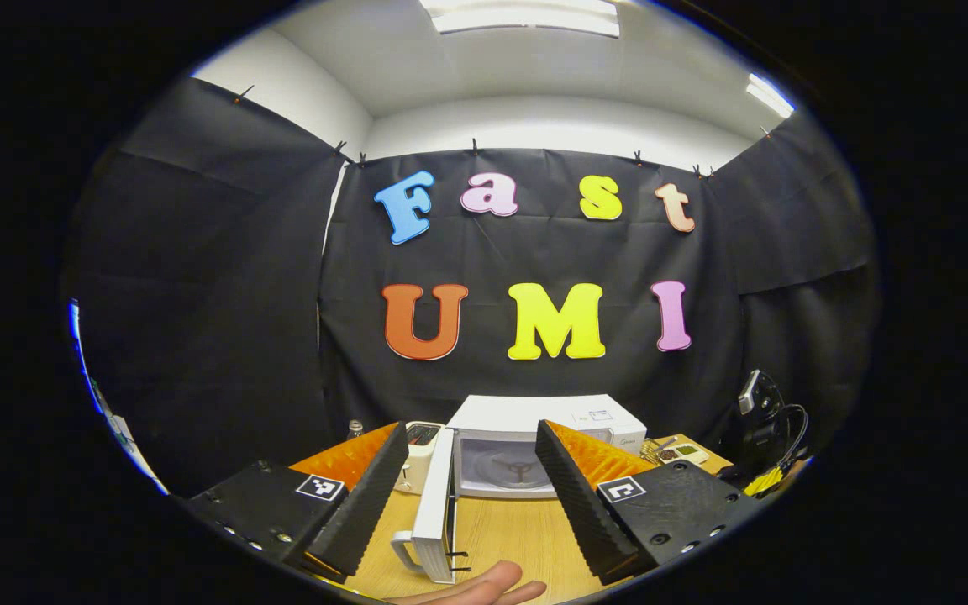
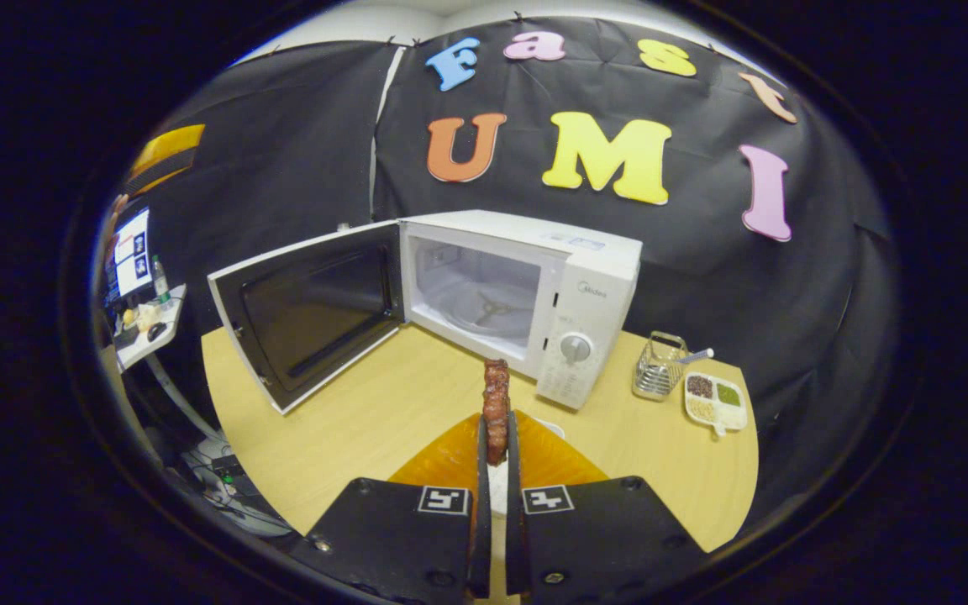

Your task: Open the microwave oven with the left hand, put the food in, and close the microwave oven.

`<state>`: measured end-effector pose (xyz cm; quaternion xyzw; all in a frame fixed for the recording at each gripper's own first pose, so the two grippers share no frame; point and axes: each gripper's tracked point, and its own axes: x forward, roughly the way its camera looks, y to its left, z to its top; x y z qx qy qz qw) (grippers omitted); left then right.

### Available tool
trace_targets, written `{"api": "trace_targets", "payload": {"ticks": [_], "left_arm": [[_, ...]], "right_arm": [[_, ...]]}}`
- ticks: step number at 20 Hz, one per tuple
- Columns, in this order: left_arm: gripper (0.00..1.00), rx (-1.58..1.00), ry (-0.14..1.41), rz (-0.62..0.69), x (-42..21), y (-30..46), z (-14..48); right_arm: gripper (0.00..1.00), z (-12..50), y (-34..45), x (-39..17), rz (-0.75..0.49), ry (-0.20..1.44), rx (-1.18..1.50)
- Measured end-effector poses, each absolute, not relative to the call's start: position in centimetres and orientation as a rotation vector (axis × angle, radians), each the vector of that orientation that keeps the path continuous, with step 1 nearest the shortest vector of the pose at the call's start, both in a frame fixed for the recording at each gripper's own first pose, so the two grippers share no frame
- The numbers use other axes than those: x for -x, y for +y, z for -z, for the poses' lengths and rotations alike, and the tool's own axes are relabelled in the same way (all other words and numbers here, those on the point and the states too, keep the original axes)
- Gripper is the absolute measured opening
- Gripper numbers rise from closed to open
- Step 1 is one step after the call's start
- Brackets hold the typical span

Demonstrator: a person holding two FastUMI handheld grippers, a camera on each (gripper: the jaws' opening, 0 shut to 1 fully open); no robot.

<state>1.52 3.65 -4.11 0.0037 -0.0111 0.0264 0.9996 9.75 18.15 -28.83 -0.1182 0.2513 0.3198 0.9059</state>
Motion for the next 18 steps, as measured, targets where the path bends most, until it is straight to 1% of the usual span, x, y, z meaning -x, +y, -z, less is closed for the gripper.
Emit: {"api": "trace_targets", "payload": {"ticks": [7,11,14,18], "left_arm": [[0.94,-0.011,-0.015,-0.036,-0.4,5.7,5.0],[0.94,-0.017,-0.035,-0.028,0.6,7.0,4.7],[0.94,-0.044,-0.055,-0.023,0.7,7.3,4.3],[0.94,-0.036,-0.05,0.022,0.7,7.0,4.7]], "right_arm": [[0.1,29.3,26.9,-13.8,-0.598,0.355,0.192],[0.1,31.1,31.6,-16.7,-0.578,0.377,0.11],[0.1,32.6,34.4,-19.4,-0.516,0.383,0.076],[0.1,34.3,38.7,-23.5,-0.435,0.434,-0.02]]}}
